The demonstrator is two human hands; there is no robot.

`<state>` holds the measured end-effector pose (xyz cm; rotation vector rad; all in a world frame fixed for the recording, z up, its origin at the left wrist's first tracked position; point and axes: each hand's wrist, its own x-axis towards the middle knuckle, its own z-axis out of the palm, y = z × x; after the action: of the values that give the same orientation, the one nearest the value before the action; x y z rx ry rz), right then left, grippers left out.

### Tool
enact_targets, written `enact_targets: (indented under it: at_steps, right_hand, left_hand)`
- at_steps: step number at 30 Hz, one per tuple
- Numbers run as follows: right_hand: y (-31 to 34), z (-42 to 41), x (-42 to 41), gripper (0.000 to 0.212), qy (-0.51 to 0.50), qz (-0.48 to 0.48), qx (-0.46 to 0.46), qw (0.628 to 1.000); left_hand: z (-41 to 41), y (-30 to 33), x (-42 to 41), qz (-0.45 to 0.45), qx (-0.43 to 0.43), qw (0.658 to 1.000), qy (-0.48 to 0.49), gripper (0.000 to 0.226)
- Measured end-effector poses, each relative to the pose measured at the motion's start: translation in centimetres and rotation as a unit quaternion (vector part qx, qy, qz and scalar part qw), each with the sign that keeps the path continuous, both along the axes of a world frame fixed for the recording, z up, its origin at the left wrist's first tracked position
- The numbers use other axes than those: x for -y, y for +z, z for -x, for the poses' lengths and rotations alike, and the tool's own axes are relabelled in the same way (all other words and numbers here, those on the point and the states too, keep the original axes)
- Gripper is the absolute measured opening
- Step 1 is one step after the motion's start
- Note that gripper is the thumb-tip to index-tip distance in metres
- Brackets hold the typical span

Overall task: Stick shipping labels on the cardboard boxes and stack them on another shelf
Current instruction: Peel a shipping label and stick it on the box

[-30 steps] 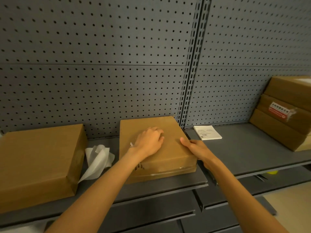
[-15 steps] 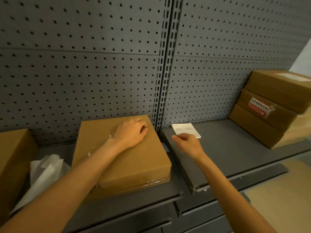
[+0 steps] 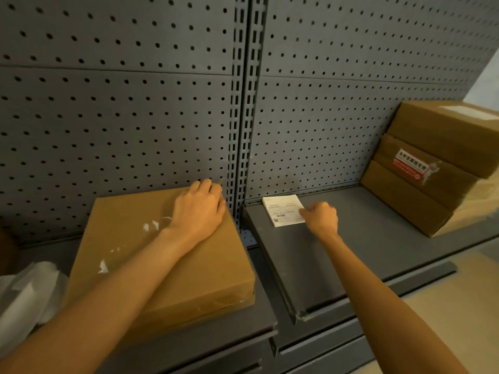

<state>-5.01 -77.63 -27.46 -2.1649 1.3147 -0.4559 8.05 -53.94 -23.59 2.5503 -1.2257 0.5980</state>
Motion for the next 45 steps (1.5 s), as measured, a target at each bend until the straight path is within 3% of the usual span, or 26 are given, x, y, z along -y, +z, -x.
enact_targets:
  at_steps: [13, 21, 33, 38, 41, 45]
  right_hand:
    - [-0.8, -0.2, 0.3, 0.013, -0.019, 0.021, 0.030, 0.999]
    - [-0.6, 0.1, 0.2, 0.026, -0.033, 0.006, 0.055, 0.998]
    - [3.9, -0.5, -2.3, 0.025, 0.014, -0.027, 0.219, 0.975]
    - [7.4, -1.2, -5.4, 0.018, 0.065, -0.115, 0.307, 0.942]
    - [8.9, -1.9, -7.7, 0.019, 0.104, -0.172, 0.344, 0.917]
    - [9.8, -2.5, -10.9, 0.014, 0.147, -0.213, 0.378, 0.889]
  left_hand:
    - [0.1, 0.1, -0.2, 0.028, 0.007, 1.000, -0.011, 0.016]
    - [0.3, 0.1, -0.2, 0.033, 0.006, 0.999, -0.012, 0.016]
    - [0.4, 0.7, -0.3, 0.023, -0.030, 0.999, -0.003, 0.019]
    - [-0.1, 1.8, -0.6, 0.013, -0.132, 0.991, -0.001, 0.019]
    - [0.2, 3.0, -1.6, 0.073, -0.215, 0.974, -0.004, 0.020]
    - [1.0, 4.2, -4.3, 0.207, -0.414, 0.886, -0.021, 0.009]
